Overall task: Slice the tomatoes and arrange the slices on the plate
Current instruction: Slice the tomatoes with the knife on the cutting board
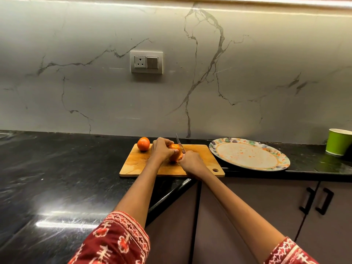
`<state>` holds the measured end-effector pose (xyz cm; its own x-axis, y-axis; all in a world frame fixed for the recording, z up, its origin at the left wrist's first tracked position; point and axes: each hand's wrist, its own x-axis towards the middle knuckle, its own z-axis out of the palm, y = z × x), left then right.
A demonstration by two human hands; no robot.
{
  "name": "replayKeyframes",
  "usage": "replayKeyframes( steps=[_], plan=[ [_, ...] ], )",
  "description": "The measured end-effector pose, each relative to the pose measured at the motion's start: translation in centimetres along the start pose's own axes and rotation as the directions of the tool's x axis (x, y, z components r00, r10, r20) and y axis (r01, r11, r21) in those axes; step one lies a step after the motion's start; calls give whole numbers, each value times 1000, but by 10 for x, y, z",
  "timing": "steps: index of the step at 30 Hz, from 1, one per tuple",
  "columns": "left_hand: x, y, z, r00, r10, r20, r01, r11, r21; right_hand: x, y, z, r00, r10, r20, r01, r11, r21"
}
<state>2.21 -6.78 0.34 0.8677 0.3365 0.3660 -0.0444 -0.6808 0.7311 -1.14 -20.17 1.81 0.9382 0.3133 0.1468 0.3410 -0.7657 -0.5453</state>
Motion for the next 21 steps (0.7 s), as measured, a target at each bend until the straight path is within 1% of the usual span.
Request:
replayKeyframes(
  steps=[4, 10, 13, 17, 21],
  plan=[
    [0, 1, 0, 1000, -2, -3, 2, 1000, 2, 0, -1, 1, 1000, 16, 0, -16, 1000, 3],
    [0, 2, 1, 1000, -17, 1, 17, 1000, 3, 0, 0, 3, 1000, 12, -17, -13, 997, -74],
    [-1, 5, 3, 1000, 0, -2, 0, 1000, 20, 5, -3, 3, 1000, 20, 6, -20, 998, -57],
    [-1, 3, 0, 1000, -10, -24, 10, 1000, 13, 7, -9, -5, 997, 34, 72, -33, 999, -20],
    [0, 4, -2, 1000, 10, -16, -10, 1000, 14, 9, -11, -10, 995, 52, 80, -51, 999, -18]
  ],
)
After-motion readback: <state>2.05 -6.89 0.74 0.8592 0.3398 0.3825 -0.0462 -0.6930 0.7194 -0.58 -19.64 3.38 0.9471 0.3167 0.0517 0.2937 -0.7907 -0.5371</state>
